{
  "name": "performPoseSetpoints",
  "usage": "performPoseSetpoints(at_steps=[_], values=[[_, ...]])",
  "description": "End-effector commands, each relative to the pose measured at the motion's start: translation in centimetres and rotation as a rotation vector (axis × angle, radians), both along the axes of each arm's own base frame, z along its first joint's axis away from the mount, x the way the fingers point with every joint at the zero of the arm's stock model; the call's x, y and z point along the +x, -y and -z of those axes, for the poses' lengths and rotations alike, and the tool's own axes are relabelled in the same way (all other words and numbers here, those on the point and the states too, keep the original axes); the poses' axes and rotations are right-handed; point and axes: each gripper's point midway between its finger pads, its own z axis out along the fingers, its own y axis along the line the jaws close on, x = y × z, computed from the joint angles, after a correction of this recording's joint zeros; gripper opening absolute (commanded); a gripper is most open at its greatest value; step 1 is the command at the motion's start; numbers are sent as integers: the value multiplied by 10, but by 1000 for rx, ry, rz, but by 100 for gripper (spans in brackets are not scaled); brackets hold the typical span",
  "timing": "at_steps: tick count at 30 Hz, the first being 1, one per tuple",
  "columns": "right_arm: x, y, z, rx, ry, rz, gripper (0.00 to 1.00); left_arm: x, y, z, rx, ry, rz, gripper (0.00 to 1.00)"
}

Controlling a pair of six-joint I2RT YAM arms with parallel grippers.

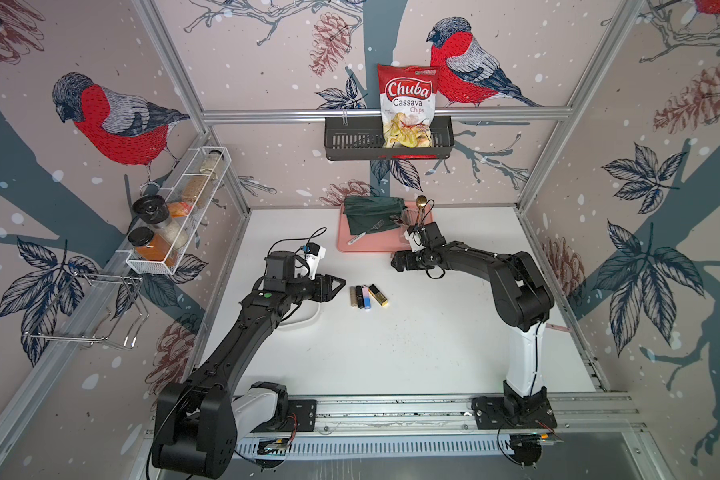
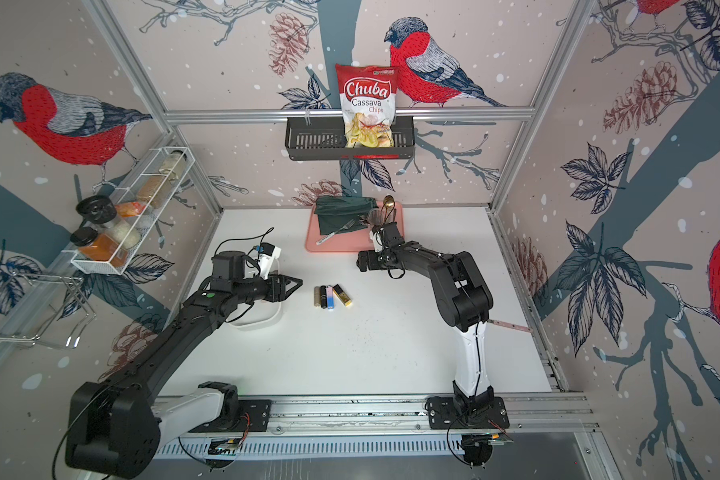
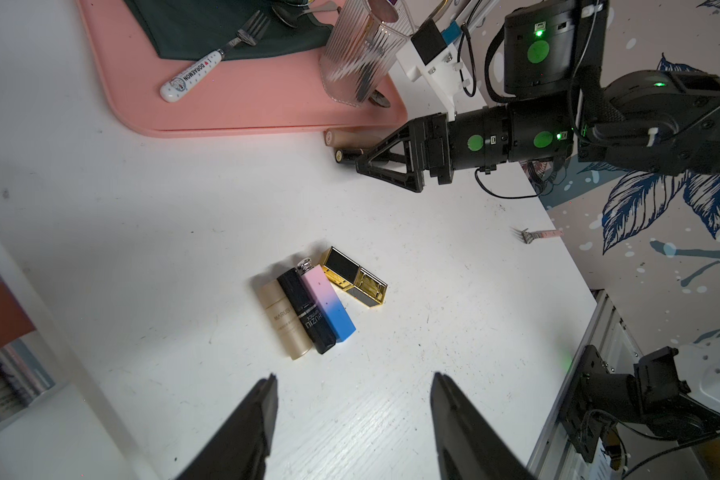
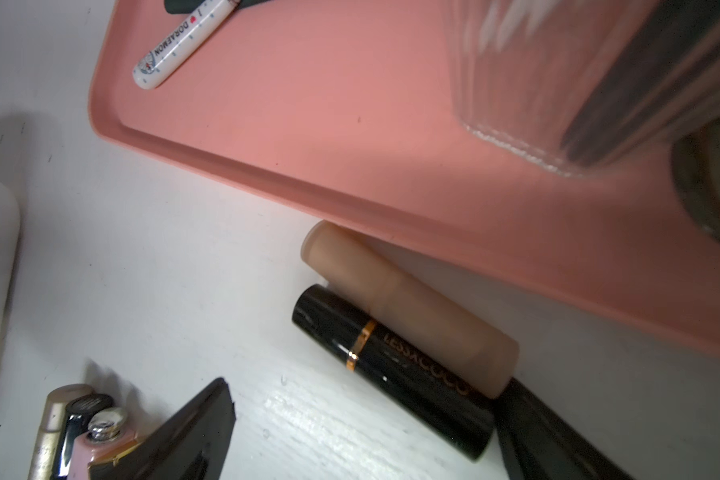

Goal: Put the lipstick into the storage box
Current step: Pick up the lipstick at the center of the board.

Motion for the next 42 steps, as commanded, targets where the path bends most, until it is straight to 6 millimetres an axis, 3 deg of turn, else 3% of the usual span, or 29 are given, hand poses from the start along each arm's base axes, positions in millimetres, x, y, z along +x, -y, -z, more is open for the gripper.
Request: performPoseSetpoints(at_steps=[1, 7, 20, 30, 40, 42], values=[[-11, -9, -9, 46, -3, -31, 100, 3, -1, -2, 10, 26, 1, 62], [-27, -12, -14, 50, 6, -46, 100, 3, -1, -2, 13, 26, -3, 62], [-26, -16, 0, -120, 44, -64, 98, 3, -2, -1, 18, 23, -8, 62], [-31, -18, 19, -249, 56, -85, 76, 3, -2, -2, 18, 26, -9, 62], [-28, -20, 19, -286, 73, -91, 60, 3, -2, -3, 18, 29, -9, 62], [-28, -21, 19, -291, 74, -93, 53, 3, -2, -3, 17, 28, -9, 62]])
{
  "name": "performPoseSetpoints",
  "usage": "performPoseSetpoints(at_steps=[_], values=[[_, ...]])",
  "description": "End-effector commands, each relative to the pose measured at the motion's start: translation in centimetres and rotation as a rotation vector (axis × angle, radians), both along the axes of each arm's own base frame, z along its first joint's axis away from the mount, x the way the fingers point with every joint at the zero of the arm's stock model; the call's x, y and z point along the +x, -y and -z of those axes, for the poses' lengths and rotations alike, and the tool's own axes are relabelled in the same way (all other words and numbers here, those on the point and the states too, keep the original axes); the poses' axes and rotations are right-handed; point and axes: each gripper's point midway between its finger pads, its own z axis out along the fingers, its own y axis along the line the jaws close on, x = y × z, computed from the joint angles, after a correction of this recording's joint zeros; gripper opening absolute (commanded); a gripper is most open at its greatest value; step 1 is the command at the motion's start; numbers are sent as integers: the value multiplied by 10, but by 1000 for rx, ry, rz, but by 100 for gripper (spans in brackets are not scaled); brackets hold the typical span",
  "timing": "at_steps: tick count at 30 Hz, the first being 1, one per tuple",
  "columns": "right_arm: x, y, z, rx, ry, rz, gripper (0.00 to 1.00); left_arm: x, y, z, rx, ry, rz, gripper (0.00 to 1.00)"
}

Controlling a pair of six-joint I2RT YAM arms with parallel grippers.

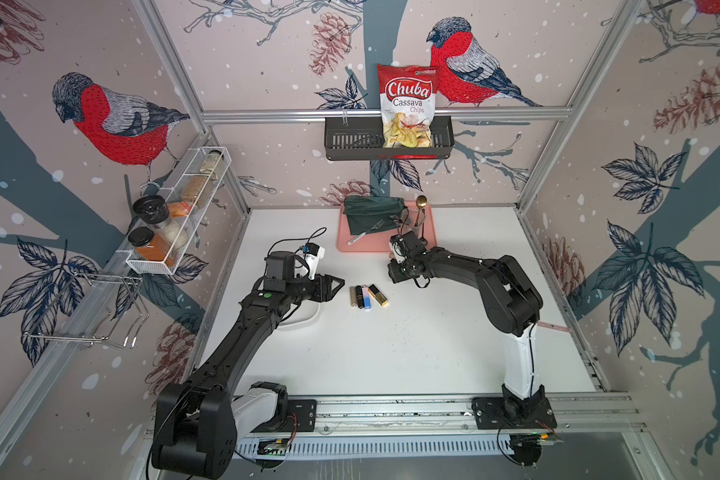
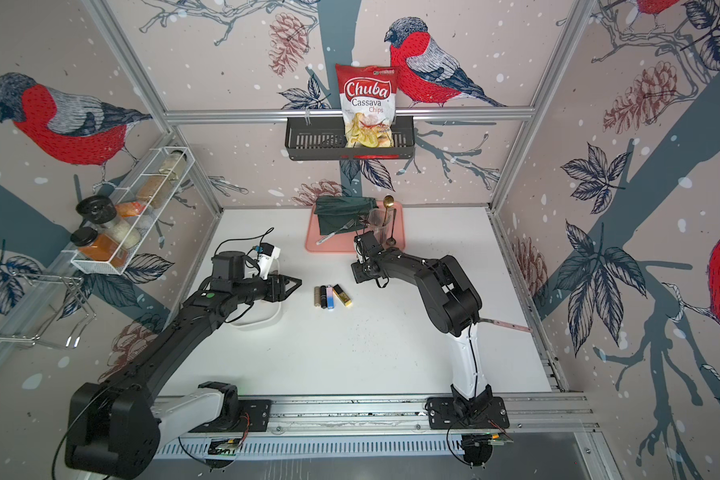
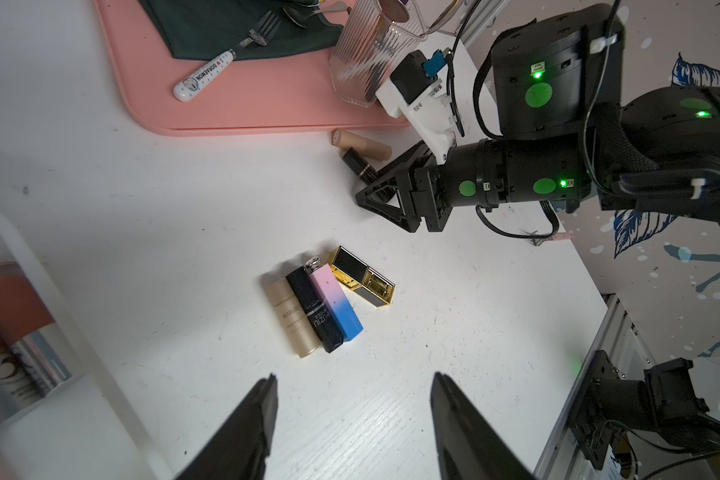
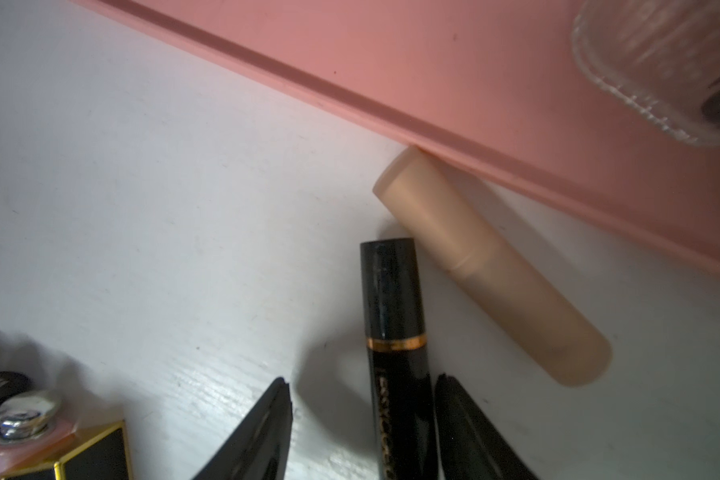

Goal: Put the lipstick into the storage box
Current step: Pick up the lipstick at the center of the board.

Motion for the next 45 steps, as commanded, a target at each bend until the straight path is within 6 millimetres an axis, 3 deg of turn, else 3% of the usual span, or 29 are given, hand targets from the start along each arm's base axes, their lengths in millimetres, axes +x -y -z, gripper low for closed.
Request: performPoseSetpoints(at_steps=[1, 12, 21, 26, 29, 36, 39, 45], values=[[-2, 2, 4, -32, -7, -15, 49, 2, 0, -4, 3, 28, 8, 63], [-3, 5, 13, -78, -2, -17, 43, 2, 0, -4, 3, 30, 9, 63], [-4, 1, 9, -63, -2, -25, 17, 2, 0, -3, 4, 28, 7, 63], [-6, -2, 0, -15, -3, -31, 12, 2, 0, -3, 6, 27, 6, 63], [-7, -5, -13, 61, -9, -37, 11, 2, 0, -2, 7, 24, 5, 63], [-20, -12, -70, 411, -60, -94, 11, 1, 10, -16, -63, 35, 44, 62], [-31, -12, -98, 545, -70, -124, 11, 2, 21, -36, -175, 52, 77, 62], [-72, -24, -158, 796, -88, -228, 12, -2, 47, -83, -487, 114, 90, 62]])
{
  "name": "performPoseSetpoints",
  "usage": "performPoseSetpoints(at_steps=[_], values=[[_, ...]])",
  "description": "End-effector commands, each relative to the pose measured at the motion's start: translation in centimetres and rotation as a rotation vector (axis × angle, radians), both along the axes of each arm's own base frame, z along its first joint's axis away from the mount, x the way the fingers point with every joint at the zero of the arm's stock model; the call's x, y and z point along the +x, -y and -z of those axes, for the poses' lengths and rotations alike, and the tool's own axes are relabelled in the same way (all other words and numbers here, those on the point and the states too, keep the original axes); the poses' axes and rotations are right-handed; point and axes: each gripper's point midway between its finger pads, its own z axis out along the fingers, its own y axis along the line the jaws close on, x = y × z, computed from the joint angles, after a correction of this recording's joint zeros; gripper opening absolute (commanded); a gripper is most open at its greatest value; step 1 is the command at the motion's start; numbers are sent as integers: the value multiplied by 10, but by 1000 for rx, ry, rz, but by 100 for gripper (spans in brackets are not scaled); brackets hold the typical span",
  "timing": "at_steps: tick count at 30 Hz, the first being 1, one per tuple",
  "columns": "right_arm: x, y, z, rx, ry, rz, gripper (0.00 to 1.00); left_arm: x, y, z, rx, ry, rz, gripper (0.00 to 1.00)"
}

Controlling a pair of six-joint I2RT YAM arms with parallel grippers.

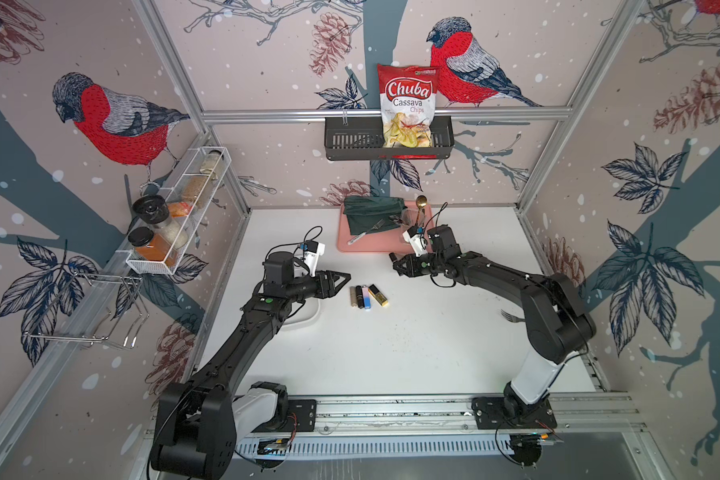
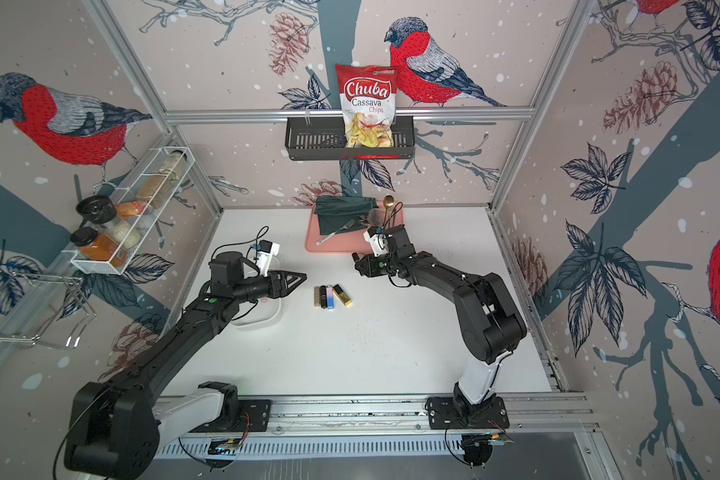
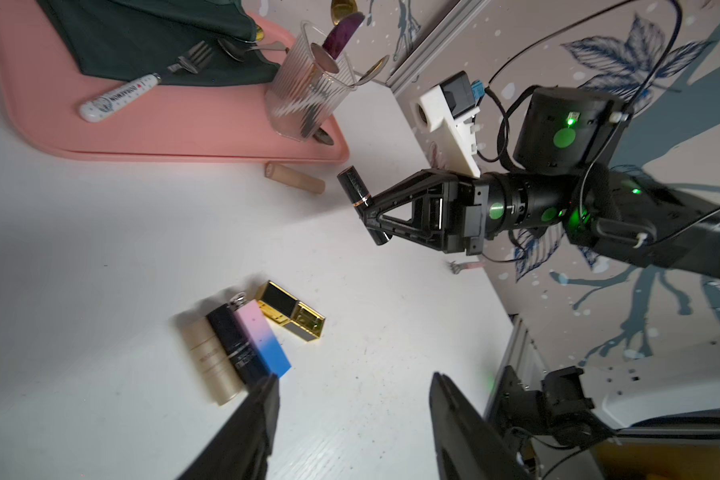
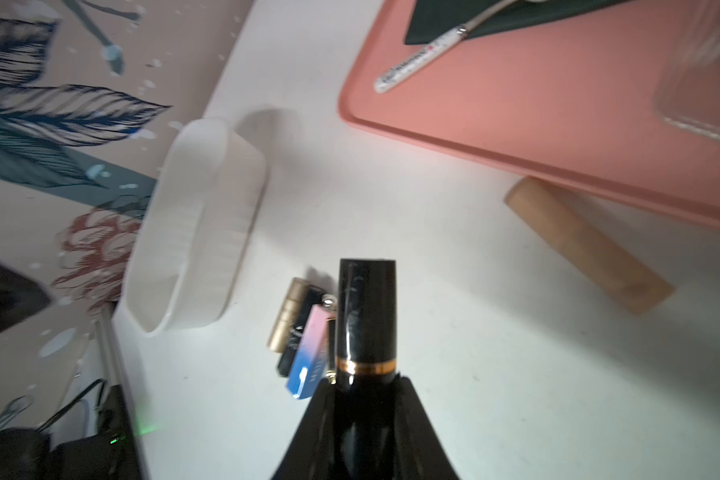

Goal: Put the lipstick into the storage box
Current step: Pick up the lipstick at the center of the board.

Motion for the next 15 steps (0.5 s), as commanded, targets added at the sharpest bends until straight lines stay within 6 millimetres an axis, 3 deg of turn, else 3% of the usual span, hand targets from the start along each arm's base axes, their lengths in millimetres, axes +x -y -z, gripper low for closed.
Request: performPoseSetpoints(at_steps=[1, 5, 9, 15], values=[[-26, -21, -53, 242, 2, -104, 12, 1, 22, -57, -194, 124, 37, 62], [-55, -35, -82, 338, 6, -169, 12, -2, 42, -61, -200, 137, 47, 62], [-80, -51, -105, 384, 26, -230, 12, -4, 48, -69, -239, 157, 23, 62], [-99, -64, -123, 409, 47, -280, 13, -7, 53, -77, -252, 164, 8, 62]])
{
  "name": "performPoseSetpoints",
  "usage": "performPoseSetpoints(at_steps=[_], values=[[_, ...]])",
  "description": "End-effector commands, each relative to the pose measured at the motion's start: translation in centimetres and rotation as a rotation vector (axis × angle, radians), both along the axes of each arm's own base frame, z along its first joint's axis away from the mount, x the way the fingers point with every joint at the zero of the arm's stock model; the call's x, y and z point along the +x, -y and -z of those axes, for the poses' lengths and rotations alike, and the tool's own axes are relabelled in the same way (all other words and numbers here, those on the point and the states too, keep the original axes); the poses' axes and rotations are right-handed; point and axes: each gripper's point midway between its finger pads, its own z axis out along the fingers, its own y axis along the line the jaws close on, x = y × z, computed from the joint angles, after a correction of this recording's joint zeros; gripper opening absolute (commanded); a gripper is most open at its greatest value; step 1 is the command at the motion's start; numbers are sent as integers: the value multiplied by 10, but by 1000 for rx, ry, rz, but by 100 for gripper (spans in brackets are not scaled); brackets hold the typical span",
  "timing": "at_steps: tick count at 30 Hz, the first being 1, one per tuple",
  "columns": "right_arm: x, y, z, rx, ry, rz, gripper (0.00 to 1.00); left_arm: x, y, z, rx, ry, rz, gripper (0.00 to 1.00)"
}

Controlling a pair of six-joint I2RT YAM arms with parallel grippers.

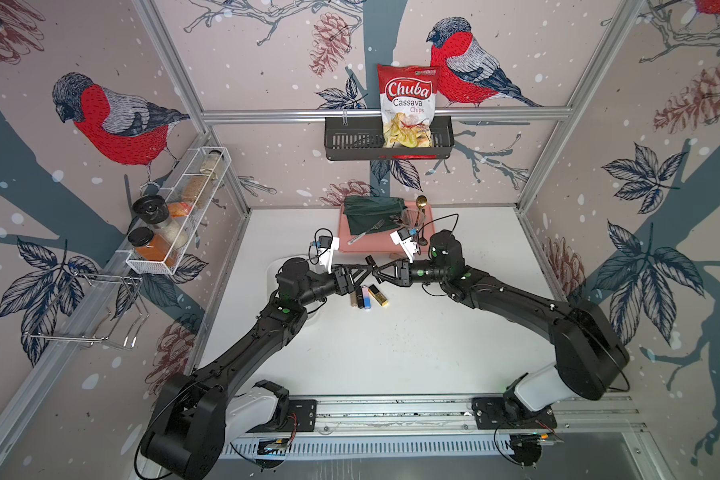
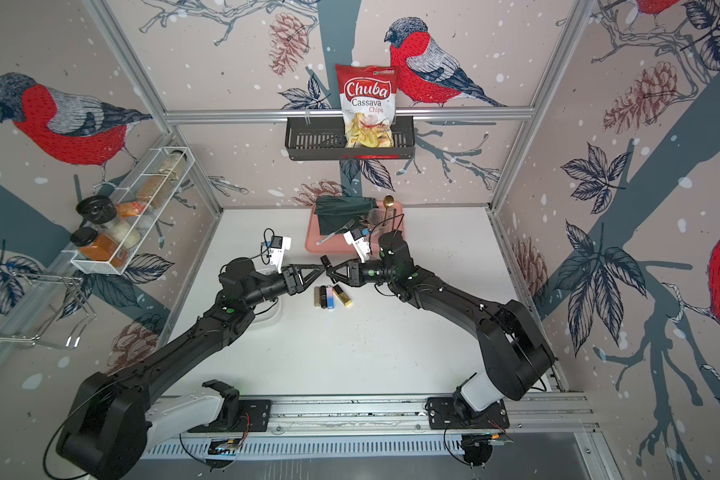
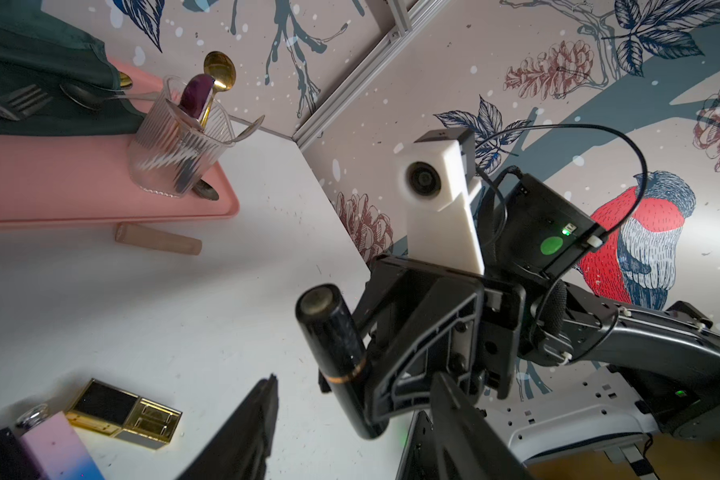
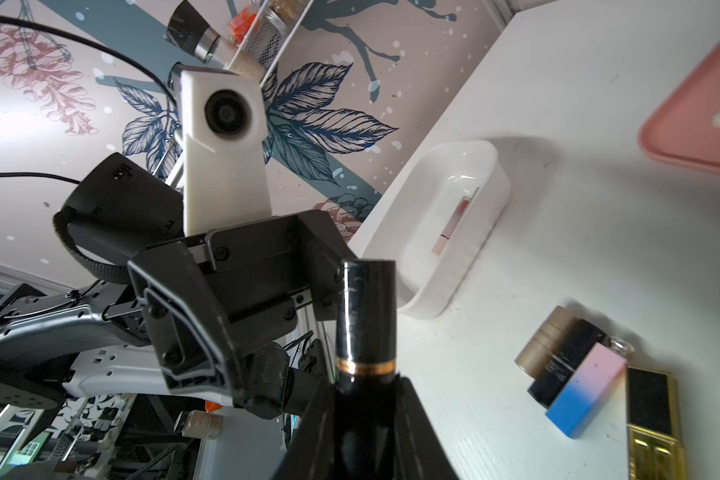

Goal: Put the lipstick into the storage box
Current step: Pick up the lipstick at the center of the board.

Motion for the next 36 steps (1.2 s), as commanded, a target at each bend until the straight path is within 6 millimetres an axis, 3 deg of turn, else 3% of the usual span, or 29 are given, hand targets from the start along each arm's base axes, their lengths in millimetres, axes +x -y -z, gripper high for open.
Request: performPoseSetpoints(at_steps=[1, 17, 29, 36], values=[[-9, -7, -20, 52, 29, -35, 13, 4, -2, -22, -39, 68, -43, 62], [-24, -15, -25, 59, 46, -62, 13, 9, -5, -21, -13, 36, -84, 51], [-21, -16, -25, 58, 51, -51, 14, 6, -1, -15, -4, 19, -45, 25], [-17, -18, -30, 63, 62, -45, 23, 4, 1, -9, 2, 4, -27, 14]])
